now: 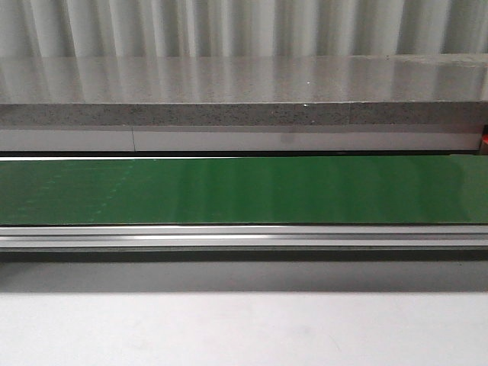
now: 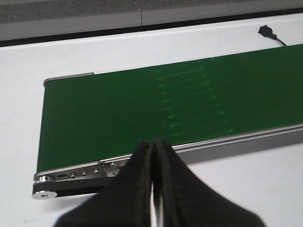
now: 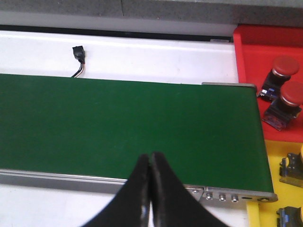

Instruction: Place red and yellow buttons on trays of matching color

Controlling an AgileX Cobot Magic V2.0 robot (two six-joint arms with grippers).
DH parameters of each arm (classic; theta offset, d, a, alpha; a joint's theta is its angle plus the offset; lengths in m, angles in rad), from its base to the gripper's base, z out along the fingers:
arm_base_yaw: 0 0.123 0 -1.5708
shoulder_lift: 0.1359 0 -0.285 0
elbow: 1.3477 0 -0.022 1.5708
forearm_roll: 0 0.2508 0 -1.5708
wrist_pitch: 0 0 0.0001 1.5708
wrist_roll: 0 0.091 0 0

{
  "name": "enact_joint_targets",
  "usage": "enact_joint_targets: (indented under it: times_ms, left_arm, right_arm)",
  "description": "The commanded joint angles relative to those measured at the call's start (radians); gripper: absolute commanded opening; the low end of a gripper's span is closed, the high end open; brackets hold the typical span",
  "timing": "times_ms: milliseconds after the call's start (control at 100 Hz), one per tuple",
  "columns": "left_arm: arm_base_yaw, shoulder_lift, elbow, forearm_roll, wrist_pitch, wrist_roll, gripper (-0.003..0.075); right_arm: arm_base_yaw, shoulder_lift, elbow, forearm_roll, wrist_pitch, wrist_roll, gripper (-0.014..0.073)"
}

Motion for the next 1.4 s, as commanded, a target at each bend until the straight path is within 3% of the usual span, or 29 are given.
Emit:
enact_joint_targets:
  times_ms: [0,590,870,950,1110,1250,1390]
  left_arm:
    - [-0.006,0.002,-0.027,-0.008,-0.067,0.002,-0.002]
    - [-0.006,0.002,-0.027,-0.008,-0.067,0.002,-0.002]
    - [-0.006,0.002,-0.027,-0.008,-0.067,0.002,-0.002]
    - [-0.006,0.002,-0.027,-0.008,-0.067,0.002,-0.002]
    - [-0.006,0.002,-0.027,-0.008,-0.067,0.002,-0.002]
    - [-0.006,0.002,-0.027,-0.008,-0.067,0.002,-0.002]
    - [-0.006,0.005,-0.027,-0.008,-0.069,0.002,-0.002]
  right_arm:
    - [0.003,-0.062,0.011,0.005,-0.103,-0.011,-0.0067]
    - [0.003,-0.452,0.302,0.005,-0.2,-0.011,-0.0067]
    - [0.003,-0.551,0.471,0.007,-0.458,-0.011,-0.0067]
    - [0.003,-0.551,0.512,-0.064,-0.555,0.031,-0.0065]
    - [0.002,-0.551,0.572,-0.297,-0.685,0.253,-0.0065]
    - [0.002,-0.595,0.622,-0.316,-0.683,0.271,-0.0065]
    - [-0.002,-0.673,0.62,-0.316,-0.589,0.271,-0.0065]
